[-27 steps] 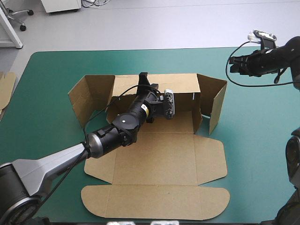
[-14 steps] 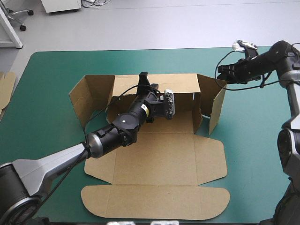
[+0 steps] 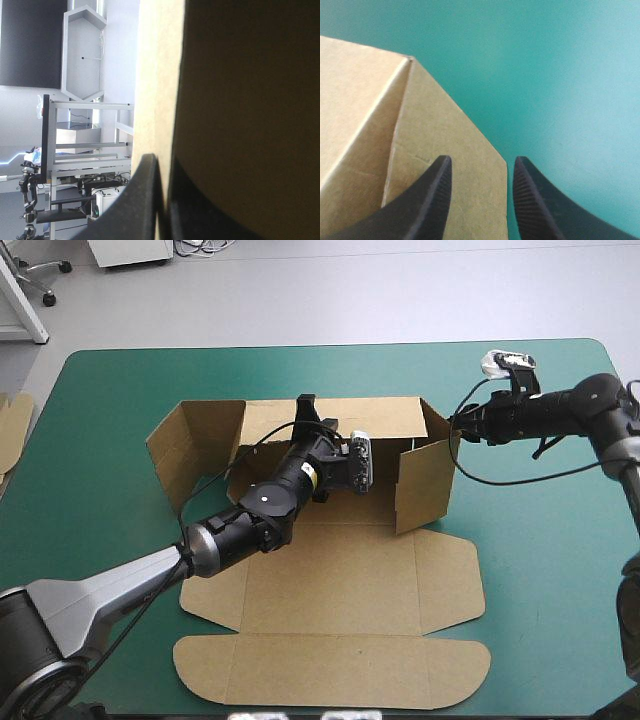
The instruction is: Fold the box
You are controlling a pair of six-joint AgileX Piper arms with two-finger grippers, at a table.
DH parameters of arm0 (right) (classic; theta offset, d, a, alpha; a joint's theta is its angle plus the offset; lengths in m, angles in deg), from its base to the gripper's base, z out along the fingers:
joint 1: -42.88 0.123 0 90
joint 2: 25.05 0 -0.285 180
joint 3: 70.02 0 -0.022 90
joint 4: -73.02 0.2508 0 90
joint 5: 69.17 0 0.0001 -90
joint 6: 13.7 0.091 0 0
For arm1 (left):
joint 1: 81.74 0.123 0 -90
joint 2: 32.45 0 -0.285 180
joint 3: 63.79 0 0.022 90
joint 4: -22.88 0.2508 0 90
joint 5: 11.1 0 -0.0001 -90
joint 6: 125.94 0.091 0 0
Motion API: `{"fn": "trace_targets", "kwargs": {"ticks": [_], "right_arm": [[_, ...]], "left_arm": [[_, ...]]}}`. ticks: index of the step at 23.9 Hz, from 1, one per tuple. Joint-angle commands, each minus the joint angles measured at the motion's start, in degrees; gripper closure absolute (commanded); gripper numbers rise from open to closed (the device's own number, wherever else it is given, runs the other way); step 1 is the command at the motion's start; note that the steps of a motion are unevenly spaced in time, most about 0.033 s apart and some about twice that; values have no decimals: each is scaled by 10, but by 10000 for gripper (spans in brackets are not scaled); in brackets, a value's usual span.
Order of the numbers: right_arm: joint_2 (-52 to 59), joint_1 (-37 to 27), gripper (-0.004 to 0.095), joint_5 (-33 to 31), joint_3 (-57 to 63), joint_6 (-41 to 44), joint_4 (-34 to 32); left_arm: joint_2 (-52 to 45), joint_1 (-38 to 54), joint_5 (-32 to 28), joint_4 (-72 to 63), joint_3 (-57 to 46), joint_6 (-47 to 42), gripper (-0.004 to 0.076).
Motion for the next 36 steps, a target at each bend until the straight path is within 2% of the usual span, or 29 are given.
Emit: {"fn": "trace_targets", "kwargs": {"ticks": [1,6,10,21,24,31,36], "right_arm": [[61,7,536,73,66,-95,86],[98,8,536,101,149,-202,168],[128,8,542,131,196,-255,193],[138,14,559,141,211,-276,198],[140,15,559,125,224,-268,185],[167,54,559,148,256,-295,177],[169,58,558,130,256,-321,163]], "left_arm": [[-12,0,26,-40,2,-23,738],[-12,0,25,-37,2,-23,738],[-12,0,26,-38,2,-24,738],[-12,0,26,-38,2,-32,738],[-12,0,26,-38,2,-32,738],[-12,0,29,-31,2,-38,738],[-12,0,29,-27,2,-38,738]]}}
